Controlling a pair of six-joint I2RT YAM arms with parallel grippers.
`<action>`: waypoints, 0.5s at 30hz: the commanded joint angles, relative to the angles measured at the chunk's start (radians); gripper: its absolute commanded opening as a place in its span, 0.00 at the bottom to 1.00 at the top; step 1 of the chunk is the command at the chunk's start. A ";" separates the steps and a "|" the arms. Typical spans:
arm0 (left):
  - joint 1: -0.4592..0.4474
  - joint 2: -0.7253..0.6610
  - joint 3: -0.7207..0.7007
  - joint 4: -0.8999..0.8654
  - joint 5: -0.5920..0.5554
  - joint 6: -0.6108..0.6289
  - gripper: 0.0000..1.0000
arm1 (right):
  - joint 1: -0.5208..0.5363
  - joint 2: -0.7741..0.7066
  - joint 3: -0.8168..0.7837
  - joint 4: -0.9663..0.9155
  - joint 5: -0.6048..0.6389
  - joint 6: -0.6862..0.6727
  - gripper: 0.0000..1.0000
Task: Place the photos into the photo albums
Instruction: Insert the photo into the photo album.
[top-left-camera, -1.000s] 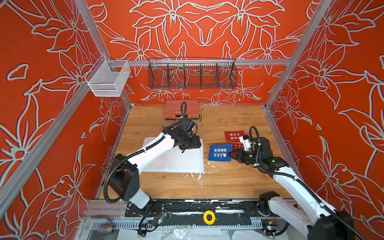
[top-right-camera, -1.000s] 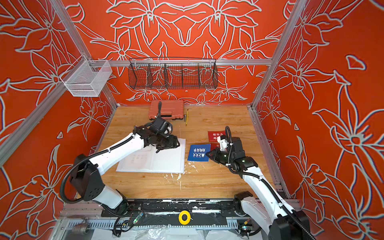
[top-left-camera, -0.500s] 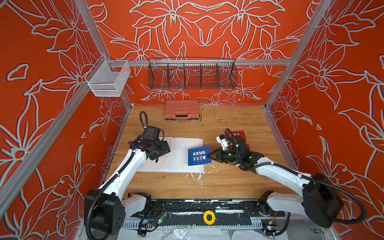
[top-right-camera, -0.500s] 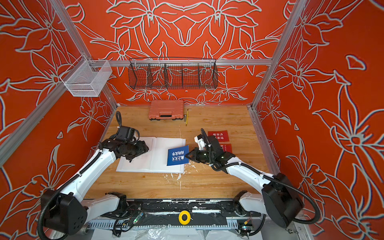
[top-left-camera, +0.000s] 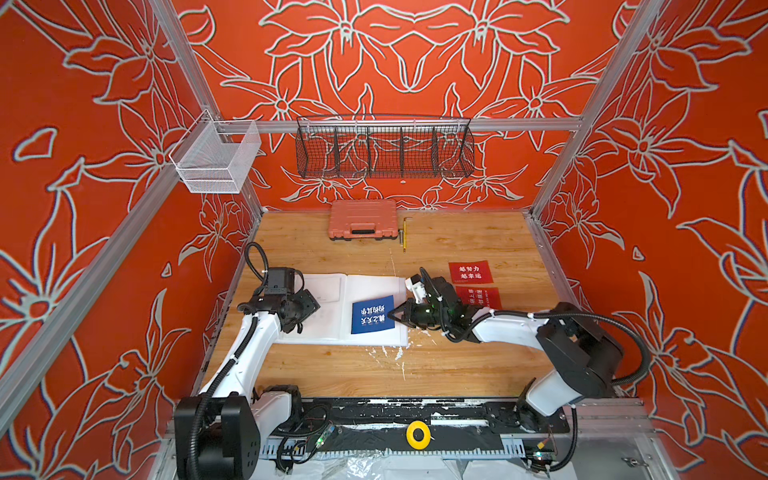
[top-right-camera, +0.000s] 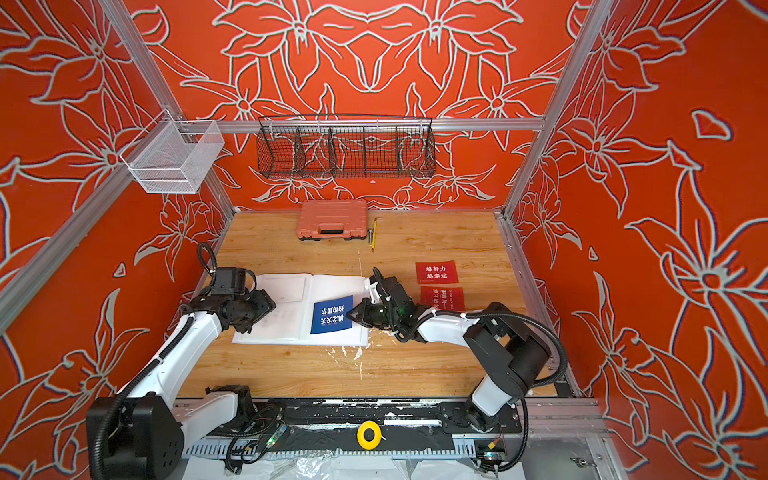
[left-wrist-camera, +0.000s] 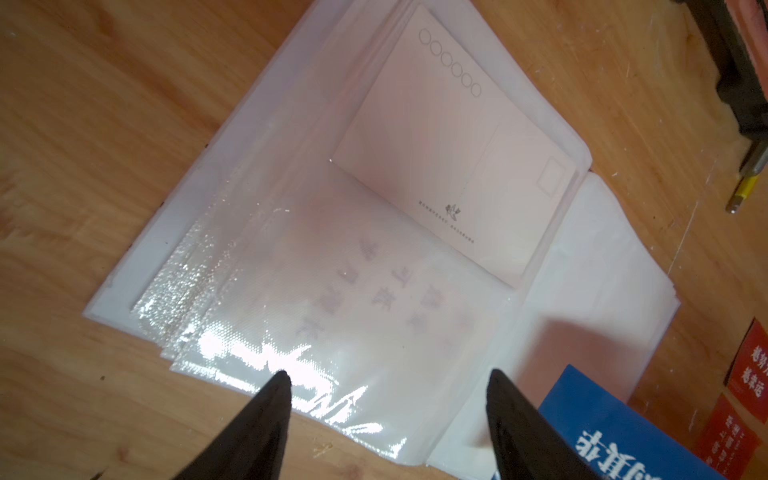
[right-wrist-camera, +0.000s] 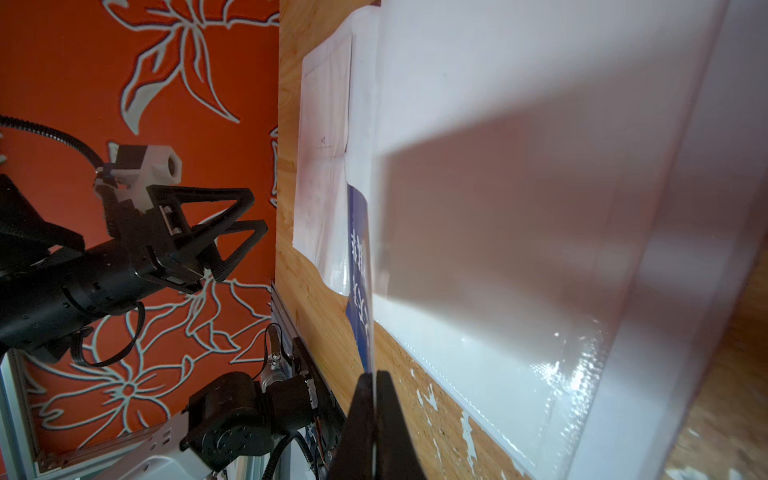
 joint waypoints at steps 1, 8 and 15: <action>0.037 0.040 -0.009 0.057 0.060 -0.022 0.72 | 0.010 0.083 0.045 0.159 -0.002 0.070 0.00; 0.091 0.063 -0.018 0.069 0.070 -0.002 0.72 | 0.018 0.213 0.050 0.330 -0.028 0.149 0.00; 0.133 0.039 -0.045 0.093 0.022 -0.027 0.72 | 0.059 0.275 0.071 0.378 -0.048 0.186 0.00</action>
